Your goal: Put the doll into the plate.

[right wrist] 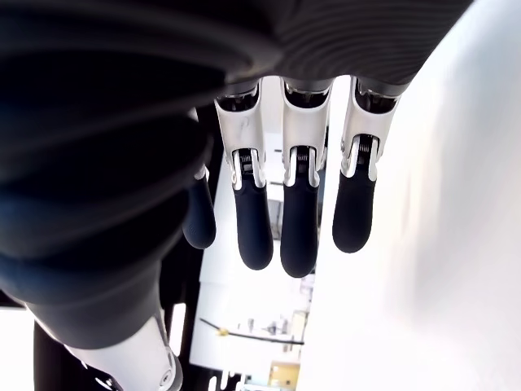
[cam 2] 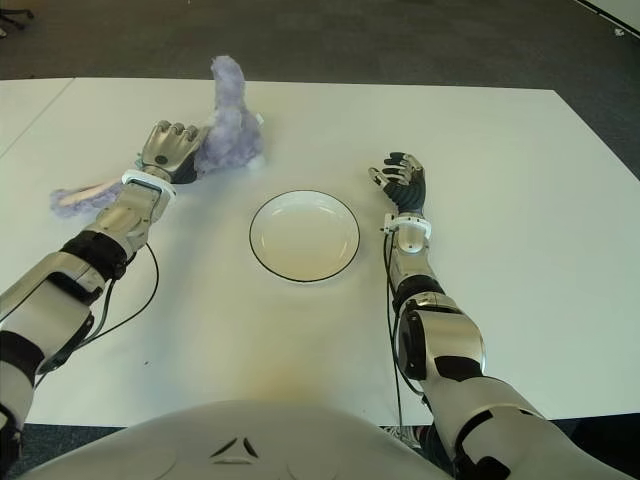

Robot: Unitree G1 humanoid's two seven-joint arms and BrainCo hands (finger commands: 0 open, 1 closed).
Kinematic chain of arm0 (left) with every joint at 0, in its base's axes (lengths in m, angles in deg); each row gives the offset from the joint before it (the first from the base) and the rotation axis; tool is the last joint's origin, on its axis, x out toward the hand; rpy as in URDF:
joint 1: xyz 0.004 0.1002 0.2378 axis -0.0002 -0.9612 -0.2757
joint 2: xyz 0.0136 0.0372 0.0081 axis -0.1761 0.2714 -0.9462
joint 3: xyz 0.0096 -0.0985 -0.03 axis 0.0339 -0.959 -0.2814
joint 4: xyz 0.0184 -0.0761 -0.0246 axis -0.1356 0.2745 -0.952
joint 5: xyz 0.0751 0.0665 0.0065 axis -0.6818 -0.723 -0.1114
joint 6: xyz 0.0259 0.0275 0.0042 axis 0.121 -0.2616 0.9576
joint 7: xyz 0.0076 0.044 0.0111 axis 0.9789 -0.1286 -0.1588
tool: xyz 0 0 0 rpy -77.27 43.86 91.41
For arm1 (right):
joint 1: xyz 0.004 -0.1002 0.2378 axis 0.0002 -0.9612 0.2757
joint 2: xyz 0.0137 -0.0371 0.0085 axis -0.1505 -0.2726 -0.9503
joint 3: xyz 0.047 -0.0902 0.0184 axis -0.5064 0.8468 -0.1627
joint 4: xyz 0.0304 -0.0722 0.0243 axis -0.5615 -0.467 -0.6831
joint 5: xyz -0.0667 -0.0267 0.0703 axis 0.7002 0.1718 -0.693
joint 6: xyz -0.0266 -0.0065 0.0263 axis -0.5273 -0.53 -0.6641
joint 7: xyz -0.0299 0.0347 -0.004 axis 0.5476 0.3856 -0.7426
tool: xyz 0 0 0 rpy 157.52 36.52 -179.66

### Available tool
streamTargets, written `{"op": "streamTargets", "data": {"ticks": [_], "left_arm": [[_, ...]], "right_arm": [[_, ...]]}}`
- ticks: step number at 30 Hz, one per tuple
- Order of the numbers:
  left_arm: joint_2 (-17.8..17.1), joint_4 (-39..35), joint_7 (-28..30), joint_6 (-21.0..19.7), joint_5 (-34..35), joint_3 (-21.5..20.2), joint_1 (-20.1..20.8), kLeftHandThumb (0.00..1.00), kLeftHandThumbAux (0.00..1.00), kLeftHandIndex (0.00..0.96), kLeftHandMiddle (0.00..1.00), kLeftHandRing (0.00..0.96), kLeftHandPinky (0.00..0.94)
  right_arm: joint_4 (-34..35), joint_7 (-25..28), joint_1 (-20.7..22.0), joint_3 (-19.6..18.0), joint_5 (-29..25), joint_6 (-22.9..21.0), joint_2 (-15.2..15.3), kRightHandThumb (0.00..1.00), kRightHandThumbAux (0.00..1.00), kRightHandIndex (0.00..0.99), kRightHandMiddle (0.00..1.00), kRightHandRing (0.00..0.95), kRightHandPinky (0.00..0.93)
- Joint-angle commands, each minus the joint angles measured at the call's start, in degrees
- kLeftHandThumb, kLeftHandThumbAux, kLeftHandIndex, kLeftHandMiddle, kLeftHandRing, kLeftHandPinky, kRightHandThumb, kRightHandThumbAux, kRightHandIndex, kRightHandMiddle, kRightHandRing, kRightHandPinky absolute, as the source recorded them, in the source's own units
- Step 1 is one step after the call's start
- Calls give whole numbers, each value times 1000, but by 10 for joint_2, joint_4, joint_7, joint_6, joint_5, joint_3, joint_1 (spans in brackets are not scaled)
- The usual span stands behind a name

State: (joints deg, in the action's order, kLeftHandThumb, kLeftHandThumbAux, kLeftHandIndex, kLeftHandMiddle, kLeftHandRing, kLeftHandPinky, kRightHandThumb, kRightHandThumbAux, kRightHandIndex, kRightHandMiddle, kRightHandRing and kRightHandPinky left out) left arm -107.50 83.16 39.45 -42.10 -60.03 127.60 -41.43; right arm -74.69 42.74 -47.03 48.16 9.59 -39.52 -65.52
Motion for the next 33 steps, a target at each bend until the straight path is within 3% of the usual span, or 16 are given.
{"op": "streamTargets", "data": {"ticks": [1,17,33], "left_arm": [[-71,-187,21,-8,-58,-23,-50,852,667,398,543,802,796],[-82,-422,34,-36,-94,-125,-126,851,665,402,547,794,810],[-86,-482,-1,16,-111,-171,-162,851,664,403,549,813,846]], "right_arm": [[-79,-3,-134,9,9,-46,-41,226,822,281,349,369,367],[-81,6,-133,5,3,-51,-43,253,814,276,349,369,369],[-81,4,-130,3,2,-54,-48,278,808,275,346,367,365]]}}
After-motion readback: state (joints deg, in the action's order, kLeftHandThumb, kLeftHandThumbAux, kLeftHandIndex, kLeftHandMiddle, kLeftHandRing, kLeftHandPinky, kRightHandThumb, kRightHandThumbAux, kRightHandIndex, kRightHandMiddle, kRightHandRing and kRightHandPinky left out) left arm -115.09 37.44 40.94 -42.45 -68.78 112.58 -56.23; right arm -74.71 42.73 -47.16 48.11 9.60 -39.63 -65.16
